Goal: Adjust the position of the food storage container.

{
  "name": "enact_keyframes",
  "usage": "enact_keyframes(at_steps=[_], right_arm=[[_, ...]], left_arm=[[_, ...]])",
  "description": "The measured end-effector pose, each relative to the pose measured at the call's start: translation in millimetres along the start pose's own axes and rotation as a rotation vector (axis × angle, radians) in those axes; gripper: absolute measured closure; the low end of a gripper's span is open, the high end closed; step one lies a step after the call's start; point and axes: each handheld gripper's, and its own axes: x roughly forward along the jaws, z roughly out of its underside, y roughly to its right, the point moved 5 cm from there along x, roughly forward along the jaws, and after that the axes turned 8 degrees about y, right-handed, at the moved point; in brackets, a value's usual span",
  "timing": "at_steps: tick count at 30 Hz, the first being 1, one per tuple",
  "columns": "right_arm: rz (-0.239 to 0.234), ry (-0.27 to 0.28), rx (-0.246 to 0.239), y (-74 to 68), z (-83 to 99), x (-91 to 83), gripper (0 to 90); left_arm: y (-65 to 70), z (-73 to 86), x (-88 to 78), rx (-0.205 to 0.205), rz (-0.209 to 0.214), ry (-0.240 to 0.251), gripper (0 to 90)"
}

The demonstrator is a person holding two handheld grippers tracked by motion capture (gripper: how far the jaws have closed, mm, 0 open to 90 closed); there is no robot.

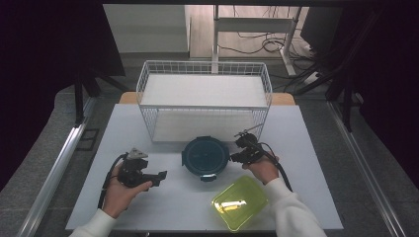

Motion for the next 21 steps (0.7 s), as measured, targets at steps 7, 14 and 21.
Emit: enact_keyframes(at_steps=[7, 14, 21], right_arm=[[-0.008, 0.001, -0.006, -2.0, -1.6, 4.7, 89.1], [-0.007, 0.063, 0.015, 3.2, -2.2, -9.9, 89.1], [-0.029, 0.162, 0.033, 7.3, 5.7, -41.6, 89.0]], left_arm=[[-0.6, 0.1, -0.1, 0.0, 0.001, 0.001, 16.5], [-3.9, 1.5, -1.5, -0.007, -0.001, 0.003, 16.5], [-4.3, 1.8, -2.2, -0.014, -0.005, 0.005, 16.5]])
